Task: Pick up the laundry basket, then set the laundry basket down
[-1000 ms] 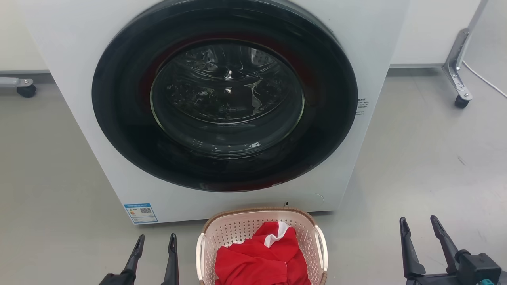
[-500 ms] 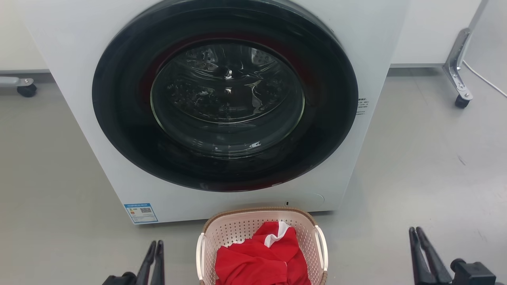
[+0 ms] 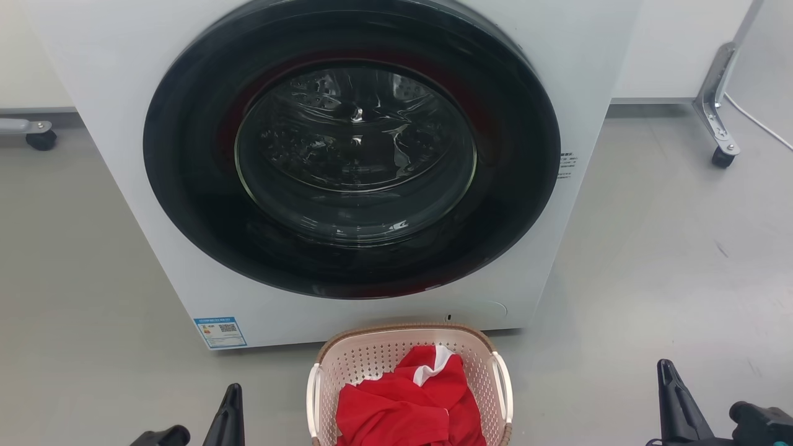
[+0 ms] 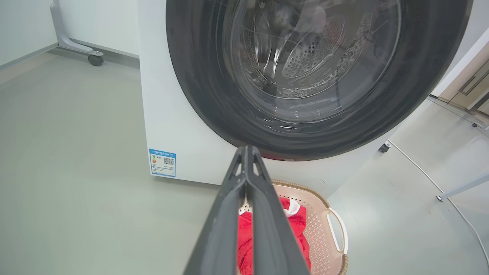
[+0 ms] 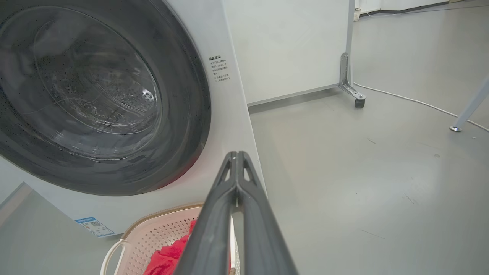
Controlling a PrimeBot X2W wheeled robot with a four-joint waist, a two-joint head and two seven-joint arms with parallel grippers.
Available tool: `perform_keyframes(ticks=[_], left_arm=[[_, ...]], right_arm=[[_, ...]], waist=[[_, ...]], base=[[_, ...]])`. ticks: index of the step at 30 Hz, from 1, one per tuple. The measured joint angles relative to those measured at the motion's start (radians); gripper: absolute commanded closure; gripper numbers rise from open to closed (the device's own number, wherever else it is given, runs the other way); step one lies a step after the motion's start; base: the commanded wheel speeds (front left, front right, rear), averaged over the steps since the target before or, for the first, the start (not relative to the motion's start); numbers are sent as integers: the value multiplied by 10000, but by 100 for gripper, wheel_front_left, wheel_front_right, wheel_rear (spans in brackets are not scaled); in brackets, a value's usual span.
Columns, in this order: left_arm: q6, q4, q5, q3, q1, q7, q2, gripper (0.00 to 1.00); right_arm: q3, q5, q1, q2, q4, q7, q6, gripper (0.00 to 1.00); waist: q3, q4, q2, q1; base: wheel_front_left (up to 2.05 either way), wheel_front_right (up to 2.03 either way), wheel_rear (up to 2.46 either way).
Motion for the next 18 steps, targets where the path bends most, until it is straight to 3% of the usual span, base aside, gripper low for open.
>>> perform_keyframes(ticks=[18], left_arm=[[-439, 276, -2479, 658, -318, 616, -173, 100]], right_arm=[[-729, 2568, -387, 353, 318, 761, 443, 100]], waist=[[41, -4, 0, 0]], base=[[0, 0, 0]])
